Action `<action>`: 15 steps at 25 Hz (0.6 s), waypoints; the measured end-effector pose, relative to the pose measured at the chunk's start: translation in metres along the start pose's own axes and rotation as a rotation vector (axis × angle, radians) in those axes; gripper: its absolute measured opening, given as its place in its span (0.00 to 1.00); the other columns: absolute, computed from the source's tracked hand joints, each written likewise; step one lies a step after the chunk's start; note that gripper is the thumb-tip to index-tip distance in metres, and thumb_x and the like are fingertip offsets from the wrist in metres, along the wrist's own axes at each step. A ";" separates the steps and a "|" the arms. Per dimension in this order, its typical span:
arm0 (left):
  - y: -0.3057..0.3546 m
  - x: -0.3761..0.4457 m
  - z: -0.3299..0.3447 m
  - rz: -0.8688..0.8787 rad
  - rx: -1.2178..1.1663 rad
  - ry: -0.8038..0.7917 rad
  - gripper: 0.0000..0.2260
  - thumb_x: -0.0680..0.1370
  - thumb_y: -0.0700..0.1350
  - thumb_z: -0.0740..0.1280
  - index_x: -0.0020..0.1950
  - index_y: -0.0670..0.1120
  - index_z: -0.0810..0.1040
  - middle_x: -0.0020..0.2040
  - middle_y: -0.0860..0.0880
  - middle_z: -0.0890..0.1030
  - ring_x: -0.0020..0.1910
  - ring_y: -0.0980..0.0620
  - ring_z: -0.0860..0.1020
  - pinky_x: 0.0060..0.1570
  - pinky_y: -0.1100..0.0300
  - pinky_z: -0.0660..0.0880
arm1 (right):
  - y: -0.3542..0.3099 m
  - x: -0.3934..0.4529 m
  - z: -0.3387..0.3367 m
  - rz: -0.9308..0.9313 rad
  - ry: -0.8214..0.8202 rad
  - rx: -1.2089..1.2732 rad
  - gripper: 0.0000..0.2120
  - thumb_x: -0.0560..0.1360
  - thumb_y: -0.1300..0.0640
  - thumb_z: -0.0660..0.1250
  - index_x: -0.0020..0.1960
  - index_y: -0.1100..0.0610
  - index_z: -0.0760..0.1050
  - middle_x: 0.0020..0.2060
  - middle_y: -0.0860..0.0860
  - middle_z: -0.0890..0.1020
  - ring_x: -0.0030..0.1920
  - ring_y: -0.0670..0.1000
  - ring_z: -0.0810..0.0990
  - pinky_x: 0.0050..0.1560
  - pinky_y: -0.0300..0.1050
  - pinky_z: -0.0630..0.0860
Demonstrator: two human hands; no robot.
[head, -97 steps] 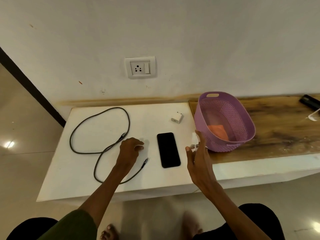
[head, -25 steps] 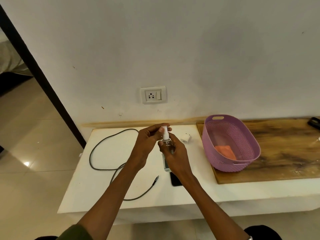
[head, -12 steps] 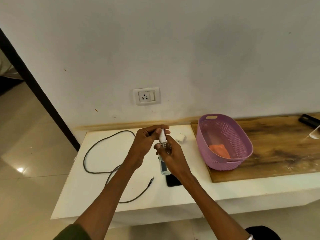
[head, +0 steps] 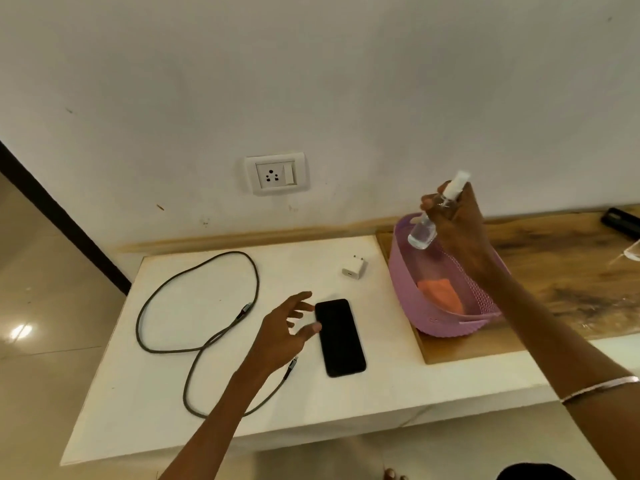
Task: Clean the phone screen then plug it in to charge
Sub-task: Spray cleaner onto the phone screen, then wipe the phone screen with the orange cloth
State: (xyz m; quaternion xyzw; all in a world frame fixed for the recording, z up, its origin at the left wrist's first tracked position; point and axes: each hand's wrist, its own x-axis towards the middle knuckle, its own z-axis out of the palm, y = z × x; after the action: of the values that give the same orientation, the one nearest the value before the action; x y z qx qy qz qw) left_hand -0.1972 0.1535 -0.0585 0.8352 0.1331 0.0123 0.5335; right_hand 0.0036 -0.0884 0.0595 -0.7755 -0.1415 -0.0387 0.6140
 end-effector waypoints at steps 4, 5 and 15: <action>-0.036 0.006 0.010 -0.077 0.257 -0.222 0.51 0.64 0.60 0.78 0.79 0.56 0.51 0.77 0.57 0.61 0.75 0.55 0.60 0.74 0.55 0.59 | 0.053 0.022 -0.001 0.066 0.009 -0.195 0.13 0.75 0.63 0.68 0.55 0.58 0.66 0.41 0.46 0.77 0.41 0.39 0.79 0.43 0.42 0.74; -0.041 0.008 0.012 -0.079 0.290 -0.256 0.56 0.61 0.62 0.79 0.79 0.57 0.48 0.79 0.57 0.55 0.77 0.56 0.56 0.75 0.55 0.56 | 0.066 0.026 0.002 0.101 -0.002 -0.233 0.14 0.75 0.63 0.68 0.56 0.59 0.67 0.43 0.47 0.79 0.42 0.40 0.79 0.43 0.40 0.74; -0.057 0.022 0.028 -0.018 0.599 -0.295 0.70 0.52 0.71 0.76 0.76 0.56 0.30 0.79 0.58 0.39 0.77 0.52 0.41 0.76 0.50 0.44 | 0.119 0.038 0.011 0.177 -0.090 -0.360 0.17 0.75 0.62 0.68 0.61 0.59 0.68 0.45 0.49 0.77 0.42 0.40 0.75 0.37 0.34 0.68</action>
State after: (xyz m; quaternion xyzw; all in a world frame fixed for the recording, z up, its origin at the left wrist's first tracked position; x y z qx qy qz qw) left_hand -0.1836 0.1561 -0.1243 0.9465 0.0594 -0.1531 0.2778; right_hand 0.0702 -0.0962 -0.0467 -0.8831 -0.0910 0.0255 0.4597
